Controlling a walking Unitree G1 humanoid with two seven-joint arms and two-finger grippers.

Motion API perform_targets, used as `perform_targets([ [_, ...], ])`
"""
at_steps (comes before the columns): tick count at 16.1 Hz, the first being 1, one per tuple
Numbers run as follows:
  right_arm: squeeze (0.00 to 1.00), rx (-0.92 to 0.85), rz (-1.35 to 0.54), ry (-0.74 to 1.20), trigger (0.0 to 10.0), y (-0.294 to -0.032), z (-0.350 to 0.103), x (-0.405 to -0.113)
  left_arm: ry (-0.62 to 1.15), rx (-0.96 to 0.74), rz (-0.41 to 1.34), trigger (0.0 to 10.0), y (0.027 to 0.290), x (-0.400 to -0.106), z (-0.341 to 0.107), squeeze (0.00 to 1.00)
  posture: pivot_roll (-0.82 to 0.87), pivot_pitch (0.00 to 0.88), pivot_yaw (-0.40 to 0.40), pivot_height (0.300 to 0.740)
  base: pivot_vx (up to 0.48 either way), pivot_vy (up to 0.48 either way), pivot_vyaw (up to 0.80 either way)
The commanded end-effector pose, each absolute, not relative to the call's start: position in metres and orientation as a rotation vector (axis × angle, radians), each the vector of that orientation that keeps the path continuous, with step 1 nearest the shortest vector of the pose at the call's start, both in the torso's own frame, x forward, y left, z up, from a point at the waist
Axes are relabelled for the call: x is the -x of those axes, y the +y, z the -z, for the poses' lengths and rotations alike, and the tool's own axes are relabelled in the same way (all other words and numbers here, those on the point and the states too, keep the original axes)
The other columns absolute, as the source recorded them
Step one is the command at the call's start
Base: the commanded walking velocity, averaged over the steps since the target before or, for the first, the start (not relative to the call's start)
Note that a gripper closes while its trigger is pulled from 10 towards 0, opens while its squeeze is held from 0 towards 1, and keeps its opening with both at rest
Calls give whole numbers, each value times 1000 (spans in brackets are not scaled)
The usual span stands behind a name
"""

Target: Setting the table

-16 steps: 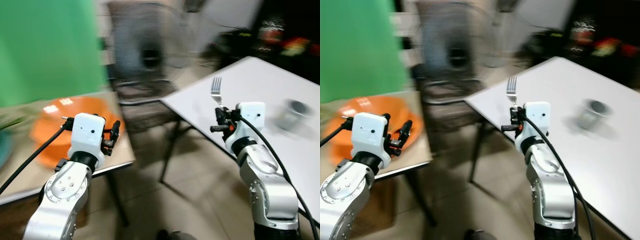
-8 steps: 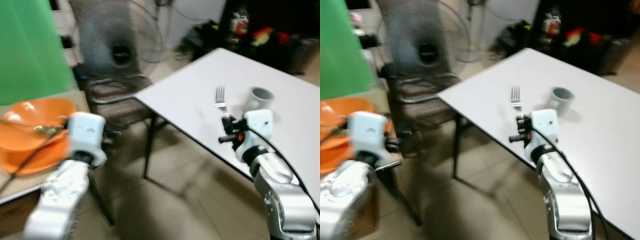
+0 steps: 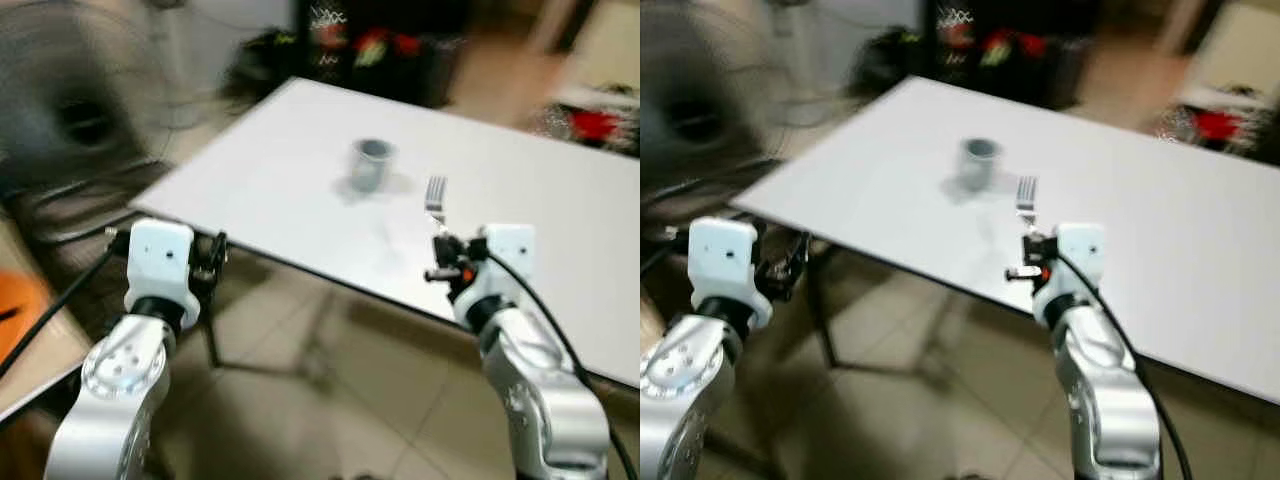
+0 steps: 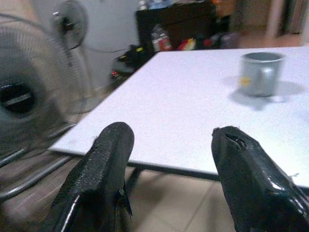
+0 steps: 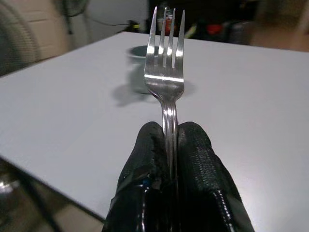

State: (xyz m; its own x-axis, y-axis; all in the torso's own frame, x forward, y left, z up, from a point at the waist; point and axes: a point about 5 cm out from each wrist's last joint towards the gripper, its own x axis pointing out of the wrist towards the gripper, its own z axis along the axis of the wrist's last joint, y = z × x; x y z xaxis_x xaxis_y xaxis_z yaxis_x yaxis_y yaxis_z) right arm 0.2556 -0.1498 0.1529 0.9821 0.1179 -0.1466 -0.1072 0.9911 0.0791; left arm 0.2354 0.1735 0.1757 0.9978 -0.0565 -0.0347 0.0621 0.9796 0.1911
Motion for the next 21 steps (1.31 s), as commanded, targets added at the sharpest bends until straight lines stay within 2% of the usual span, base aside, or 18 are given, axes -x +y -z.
perform_targets([
  [1,0,-70,-97,154,10000,-153,-154,-255,20,-189,73,10000,171,-237,-177,0,21,0,-39,740,0,0,-800],
  [3,0,-51,-109,152,10000,-152,-154,-258,27,-187,83,10000,171,-239,-177,0,20,0,-36,740,0,0,-800],
  [8,0,-56,-128,150,10000,-150,-155,-267,26,-190,74,10000,175,-241,-178,0,29,0,-36,740,0,295,-800],
  [17,0,-79,-155,149,10000,-142,-155,-269,28,-203,87,10000,178,-244,-180,0,27,0,-21,740,0,362,0],
  [21,0,-70,-156,161,10000,-140,-154,-270,31,-181,118,10000,175,-246,-180,0,23,0,-16,740,0,0,0],
])
